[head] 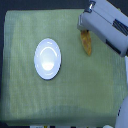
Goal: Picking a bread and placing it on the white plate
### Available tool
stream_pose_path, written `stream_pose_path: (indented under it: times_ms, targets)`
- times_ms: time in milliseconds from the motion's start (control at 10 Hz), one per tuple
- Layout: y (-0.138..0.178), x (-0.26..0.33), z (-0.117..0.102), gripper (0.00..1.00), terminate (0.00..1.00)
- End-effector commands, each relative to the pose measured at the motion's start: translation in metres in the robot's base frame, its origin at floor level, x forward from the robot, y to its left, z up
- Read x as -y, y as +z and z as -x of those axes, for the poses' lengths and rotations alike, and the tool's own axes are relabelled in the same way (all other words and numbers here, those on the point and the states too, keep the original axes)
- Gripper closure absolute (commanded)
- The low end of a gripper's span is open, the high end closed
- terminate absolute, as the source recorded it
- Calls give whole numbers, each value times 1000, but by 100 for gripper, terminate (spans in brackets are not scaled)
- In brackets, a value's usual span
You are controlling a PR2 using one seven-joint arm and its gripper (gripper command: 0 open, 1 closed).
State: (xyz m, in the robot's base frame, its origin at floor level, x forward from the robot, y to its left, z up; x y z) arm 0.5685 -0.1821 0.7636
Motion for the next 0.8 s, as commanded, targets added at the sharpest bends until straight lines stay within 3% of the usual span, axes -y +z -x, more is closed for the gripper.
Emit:
stream_pose_path:
  times_ms: [0, 100, 200, 300, 400, 700]
  targets:
    - [73, 15, 13, 100, 0]
    - [80, 9, 20, 100, 0]
    - [95, -18, 45, 100, 0]
    - [100, -33, 55, 100, 0]
    - [110, -68, 75, 100, 0]
    - [113, -165, 110, 100, 0]
